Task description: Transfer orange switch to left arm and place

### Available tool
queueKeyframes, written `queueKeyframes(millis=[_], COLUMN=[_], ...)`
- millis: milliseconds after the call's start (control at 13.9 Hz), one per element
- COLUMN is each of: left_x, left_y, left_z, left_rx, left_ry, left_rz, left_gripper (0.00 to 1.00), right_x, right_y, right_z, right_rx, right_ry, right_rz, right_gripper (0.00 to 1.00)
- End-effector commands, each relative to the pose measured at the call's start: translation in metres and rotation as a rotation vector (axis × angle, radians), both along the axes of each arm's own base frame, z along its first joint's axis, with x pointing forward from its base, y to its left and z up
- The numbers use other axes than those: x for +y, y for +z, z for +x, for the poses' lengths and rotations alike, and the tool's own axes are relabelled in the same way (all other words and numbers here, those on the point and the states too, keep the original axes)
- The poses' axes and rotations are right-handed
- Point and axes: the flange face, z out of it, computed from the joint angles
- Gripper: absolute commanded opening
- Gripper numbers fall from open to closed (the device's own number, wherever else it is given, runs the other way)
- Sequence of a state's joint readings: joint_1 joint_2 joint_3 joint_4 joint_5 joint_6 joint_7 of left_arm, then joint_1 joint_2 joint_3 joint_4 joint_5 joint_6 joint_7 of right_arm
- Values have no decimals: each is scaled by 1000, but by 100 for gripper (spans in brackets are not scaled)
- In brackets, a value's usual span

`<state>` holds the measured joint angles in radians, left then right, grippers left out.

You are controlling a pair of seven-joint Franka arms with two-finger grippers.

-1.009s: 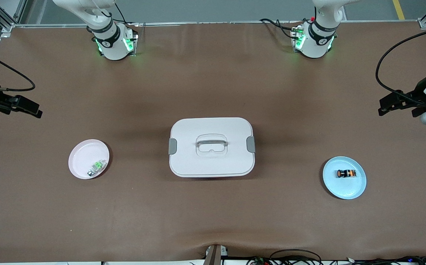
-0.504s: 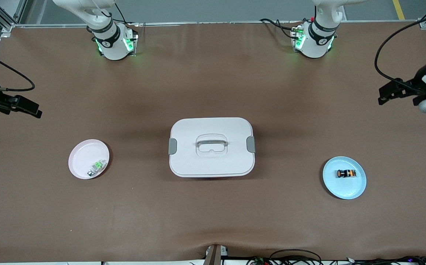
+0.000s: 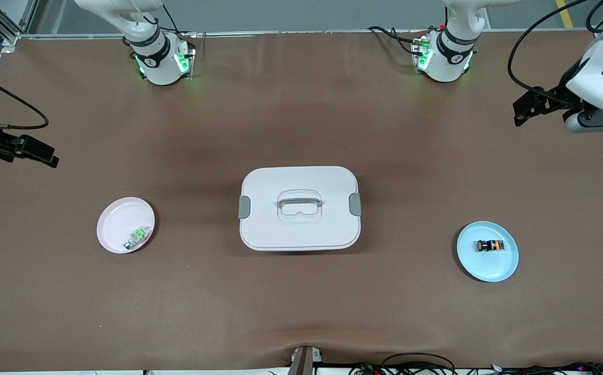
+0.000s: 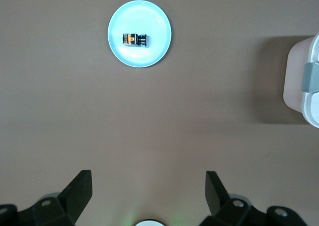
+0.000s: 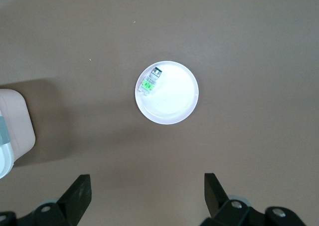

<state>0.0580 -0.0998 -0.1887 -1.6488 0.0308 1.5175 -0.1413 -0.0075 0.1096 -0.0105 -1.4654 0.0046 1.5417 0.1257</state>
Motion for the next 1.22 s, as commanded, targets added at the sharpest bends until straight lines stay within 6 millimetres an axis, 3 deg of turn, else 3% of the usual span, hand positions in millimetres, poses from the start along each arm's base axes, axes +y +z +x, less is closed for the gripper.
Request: queueKeyframes(millis=[0,360,865,1153], left_x=[4,22,25,23], left_y=[7,12,7,5], left_z=[-16,-15,-3,-1], left_rx=[-36,-48,-34,-28], left_ry=[-2,-26,-60,-59], left_rz=[14,3,-24,-64], left_gripper=[100,100,100,100], right_x=[-3,-1,16,15], right_y=[2,3,7,9], right_z=[-9,-8,-6,-6], right_rx=[-9,-19,-47,-50], right_ry=[-4,0,94,95], right_rz=[9,29,55,49], right_gripper=[100,100,100,100])
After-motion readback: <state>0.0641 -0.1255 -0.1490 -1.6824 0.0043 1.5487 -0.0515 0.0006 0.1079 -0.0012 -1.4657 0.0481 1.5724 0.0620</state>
